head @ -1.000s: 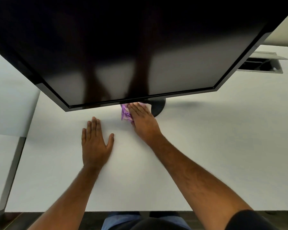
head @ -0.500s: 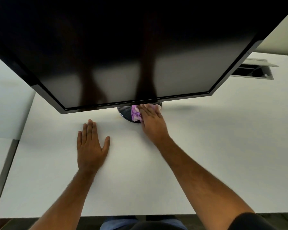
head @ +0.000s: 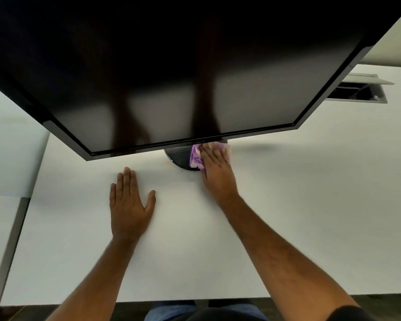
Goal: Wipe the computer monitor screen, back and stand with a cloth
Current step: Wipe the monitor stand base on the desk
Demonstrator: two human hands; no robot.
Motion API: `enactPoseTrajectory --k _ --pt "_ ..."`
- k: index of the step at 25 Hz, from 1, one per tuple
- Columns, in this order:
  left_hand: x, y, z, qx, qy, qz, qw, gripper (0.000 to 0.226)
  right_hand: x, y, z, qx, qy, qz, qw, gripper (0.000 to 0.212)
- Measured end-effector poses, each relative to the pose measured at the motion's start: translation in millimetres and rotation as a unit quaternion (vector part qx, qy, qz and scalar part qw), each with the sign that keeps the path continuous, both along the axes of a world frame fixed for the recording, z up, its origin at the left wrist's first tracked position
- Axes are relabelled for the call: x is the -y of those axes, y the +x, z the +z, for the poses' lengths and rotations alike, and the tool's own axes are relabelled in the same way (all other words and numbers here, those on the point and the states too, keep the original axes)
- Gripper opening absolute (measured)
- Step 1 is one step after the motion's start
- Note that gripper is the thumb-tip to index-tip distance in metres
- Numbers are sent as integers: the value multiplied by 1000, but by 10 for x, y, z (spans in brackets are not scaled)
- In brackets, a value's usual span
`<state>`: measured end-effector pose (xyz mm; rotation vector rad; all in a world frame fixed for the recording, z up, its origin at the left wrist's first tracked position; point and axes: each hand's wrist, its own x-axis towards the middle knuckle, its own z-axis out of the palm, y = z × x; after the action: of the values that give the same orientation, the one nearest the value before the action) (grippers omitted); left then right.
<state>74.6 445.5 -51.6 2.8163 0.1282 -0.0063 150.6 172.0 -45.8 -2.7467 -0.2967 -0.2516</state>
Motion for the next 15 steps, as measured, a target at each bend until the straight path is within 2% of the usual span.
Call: enactPoseTrajectory --k 3,6,8,10,12,15 --pt "-9 0 7 -1 0 0 1000 83 294 113 44 13 -47 -44 998 52" --pt "-3 -9 6 -2 2 1 1000 83 549 157 134 -35 -25 -139 989 48" --pt "0 -4 10 -5 1 1 1000 83 283 131 137 -11 -13 -114 993 45" --pt "3 -2 16 -7 1 2 1000 83 -121 74 124 -15 -9 -39 999 49" --pt "6 -7 21 -7 3 1 1000 83 -194 48 106 -27 -23 25 999 53" --pt "-13 -6 24 -6 -2 2 1000 83 322 105 110 -34 -11 -15 999 52"
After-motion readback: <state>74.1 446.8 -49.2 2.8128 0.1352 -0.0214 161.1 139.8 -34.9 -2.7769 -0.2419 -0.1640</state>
